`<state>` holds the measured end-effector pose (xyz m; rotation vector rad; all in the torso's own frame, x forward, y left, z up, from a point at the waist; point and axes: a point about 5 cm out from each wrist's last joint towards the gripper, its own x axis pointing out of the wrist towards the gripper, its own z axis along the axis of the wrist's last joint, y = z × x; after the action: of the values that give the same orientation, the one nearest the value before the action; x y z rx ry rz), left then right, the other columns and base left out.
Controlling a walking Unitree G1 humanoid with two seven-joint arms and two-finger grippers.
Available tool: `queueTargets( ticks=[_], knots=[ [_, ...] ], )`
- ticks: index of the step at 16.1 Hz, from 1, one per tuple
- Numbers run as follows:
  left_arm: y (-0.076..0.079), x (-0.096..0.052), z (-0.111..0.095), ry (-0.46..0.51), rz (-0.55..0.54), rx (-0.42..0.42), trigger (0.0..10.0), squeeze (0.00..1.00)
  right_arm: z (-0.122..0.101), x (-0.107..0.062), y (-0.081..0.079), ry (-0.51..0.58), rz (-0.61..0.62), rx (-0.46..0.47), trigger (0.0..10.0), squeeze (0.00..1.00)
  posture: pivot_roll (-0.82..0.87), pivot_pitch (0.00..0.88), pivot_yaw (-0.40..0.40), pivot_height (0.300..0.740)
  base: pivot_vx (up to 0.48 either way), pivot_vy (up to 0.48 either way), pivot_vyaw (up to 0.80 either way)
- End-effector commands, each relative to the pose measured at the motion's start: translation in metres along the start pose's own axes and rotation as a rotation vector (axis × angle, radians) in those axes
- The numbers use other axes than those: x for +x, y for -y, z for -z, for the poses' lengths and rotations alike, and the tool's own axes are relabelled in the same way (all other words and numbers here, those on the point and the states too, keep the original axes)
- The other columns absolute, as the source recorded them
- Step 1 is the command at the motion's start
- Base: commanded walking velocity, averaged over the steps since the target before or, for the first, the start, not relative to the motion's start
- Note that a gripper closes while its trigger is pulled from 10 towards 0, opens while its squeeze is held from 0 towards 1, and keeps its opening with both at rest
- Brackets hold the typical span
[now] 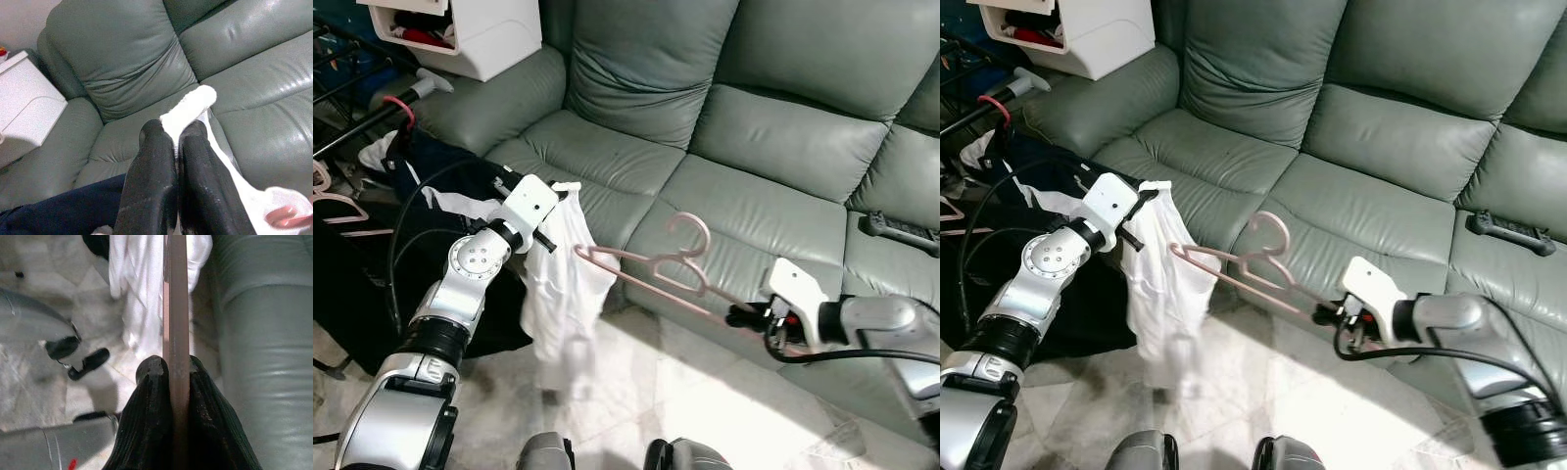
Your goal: Hang hanger
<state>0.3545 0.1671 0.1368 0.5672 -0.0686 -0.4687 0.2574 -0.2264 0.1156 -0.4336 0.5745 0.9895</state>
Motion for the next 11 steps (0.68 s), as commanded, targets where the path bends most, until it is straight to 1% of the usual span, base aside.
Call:
queueTargets(
  ticks=[1,3,4,6,9,11],
  knots=[
    [-0.012,0.003,-0.011,0.044,-0.036,0.041,10.0,0.00,-0.006,-0.006,0.005,0.000,0.015,-0.033,10.0,0.00,-0.05,0.057,0.018,0.740,0.000,0.000,0.00],
    [-0.014,0.002,-0.011,0.039,-0.033,0.066,10.0,0.00,-0.006,-0.007,0.008,-0.013,0.037,-0.052,10.0,0.00,-0.05,0.054,0.021,0.740,0.000,0.000,0.00],
    [-0.014,0.002,-0.010,0.042,-0.032,0.066,10.0,0.00,-0.006,-0.007,0.010,-0.017,0.047,-0.058,10.0,0.00,-0.05,0.052,0.020,0.740,0.000,0.000,0.00],
    [-0.014,0.001,-0.013,0.077,-0.035,0.038,10.0,0.00,-0.006,-0.005,0.011,-0.009,0.054,-0.046,10.0,0.00,-0.05,0.051,0.019,0.740,0.000,0.000,0.00],
    [-0.013,0.001,-0.023,0.146,-0.019,0.019,10.0,0.00,-0.001,0.002,0.012,-0.015,0.071,-0.039,10.0,0.00,-0.05,0.048,0.018,0.740,0.000,0.000,0.00],
    [-0.013,0.001,-0.025,0.159,-0.019,0.006,10.0,0.00,0.001,0.003,0.013,-0.020,0.083,-0.030,10.0,0.00,-0.05,0.048,0.019,0.740,0.000,0.000,0.00]
  ],
)
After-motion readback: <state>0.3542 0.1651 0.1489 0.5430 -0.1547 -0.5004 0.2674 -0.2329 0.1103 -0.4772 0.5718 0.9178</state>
